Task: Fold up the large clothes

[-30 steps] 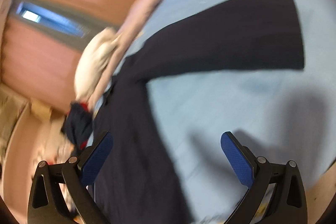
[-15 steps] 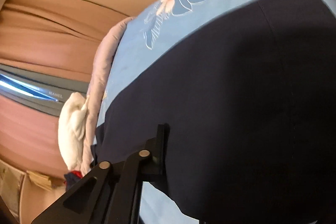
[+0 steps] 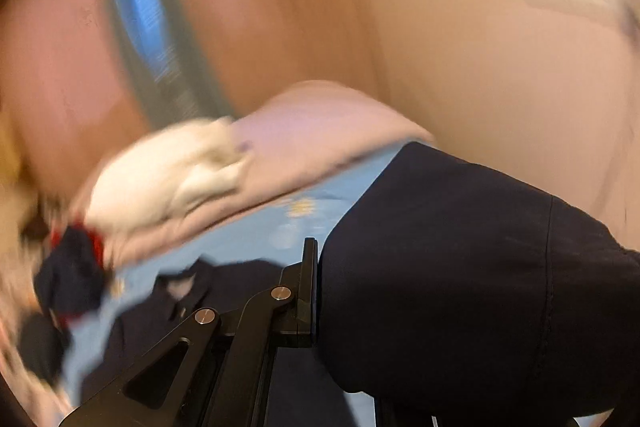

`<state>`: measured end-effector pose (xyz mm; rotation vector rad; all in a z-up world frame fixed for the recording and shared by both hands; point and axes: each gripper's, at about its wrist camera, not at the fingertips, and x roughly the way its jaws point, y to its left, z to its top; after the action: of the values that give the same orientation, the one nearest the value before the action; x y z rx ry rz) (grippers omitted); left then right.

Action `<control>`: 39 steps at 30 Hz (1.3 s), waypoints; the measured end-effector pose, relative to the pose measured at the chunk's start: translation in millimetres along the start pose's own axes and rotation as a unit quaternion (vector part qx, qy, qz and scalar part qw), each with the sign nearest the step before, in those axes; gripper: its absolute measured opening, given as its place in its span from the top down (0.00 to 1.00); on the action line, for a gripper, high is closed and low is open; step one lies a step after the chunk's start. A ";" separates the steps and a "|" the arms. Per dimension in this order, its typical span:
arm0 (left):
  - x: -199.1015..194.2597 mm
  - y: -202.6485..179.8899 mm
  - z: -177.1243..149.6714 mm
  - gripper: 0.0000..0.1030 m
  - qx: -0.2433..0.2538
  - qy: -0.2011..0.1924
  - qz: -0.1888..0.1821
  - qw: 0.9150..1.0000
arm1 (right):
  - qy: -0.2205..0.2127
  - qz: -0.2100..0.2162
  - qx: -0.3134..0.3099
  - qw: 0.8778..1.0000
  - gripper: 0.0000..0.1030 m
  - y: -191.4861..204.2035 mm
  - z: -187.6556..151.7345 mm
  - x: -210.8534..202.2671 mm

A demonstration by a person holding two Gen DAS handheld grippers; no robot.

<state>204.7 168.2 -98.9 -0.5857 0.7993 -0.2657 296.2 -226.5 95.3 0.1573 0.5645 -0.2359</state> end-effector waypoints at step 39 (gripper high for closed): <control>143.9 -19.6 67.8 0.53 -0.023 0.067 -0.073 0.995 | 0.163 0.224 -0.070 0.958 0.45 79.0 -157.8 132.5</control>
<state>351.7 116.1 -135.7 -0.6759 0.8947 -0.4254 345.1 -140.7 -102.0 0.1837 0.8518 0.2781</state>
